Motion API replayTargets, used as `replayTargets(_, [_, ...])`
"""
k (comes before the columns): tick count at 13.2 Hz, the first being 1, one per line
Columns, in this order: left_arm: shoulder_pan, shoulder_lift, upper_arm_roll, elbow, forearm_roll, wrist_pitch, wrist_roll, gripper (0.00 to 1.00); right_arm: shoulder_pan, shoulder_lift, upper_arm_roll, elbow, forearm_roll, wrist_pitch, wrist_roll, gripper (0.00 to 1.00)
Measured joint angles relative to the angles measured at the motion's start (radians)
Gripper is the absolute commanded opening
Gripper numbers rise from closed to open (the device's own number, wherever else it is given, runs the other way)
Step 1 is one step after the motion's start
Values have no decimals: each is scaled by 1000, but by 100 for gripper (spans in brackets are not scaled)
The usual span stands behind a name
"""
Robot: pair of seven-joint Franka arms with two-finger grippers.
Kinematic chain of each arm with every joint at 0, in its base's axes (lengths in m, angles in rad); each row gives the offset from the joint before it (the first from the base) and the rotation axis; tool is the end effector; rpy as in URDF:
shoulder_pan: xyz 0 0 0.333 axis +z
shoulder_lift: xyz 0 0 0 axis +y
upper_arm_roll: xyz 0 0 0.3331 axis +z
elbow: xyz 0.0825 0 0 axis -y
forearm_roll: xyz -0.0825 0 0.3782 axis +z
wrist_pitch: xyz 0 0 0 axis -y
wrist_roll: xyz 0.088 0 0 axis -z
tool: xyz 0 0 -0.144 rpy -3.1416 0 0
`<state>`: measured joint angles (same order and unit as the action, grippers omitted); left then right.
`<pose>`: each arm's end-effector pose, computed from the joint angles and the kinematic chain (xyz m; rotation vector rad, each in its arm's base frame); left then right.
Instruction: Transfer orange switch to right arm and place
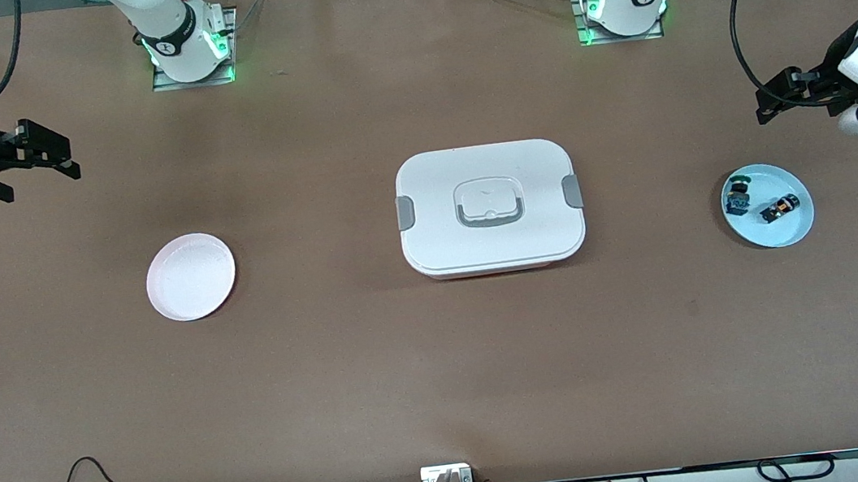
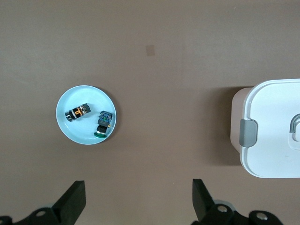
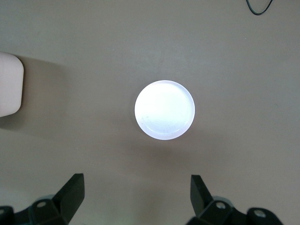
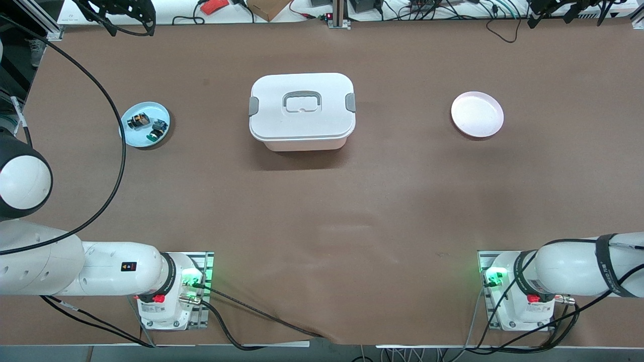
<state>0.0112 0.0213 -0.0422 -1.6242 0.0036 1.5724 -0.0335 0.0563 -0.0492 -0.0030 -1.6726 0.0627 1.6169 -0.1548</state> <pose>0.5499 -0.0163 0.5683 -3.1345 -0.0037 0.1144 0.5339 0.0372 0.5880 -3.0624 -0.3150 0.0051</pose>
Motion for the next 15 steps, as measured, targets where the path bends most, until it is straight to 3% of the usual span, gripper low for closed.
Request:
replayTargets(9, [0, 7, 0, 0, 0, -12, 1, 100, 0, 0, 0, 0, 0, 0, 0, 100])
replayTargets(15, [13, 81, 11, 4, 2, -21, 1, 100, 0, 0, 0, 0, 0, 0, 0, 100])
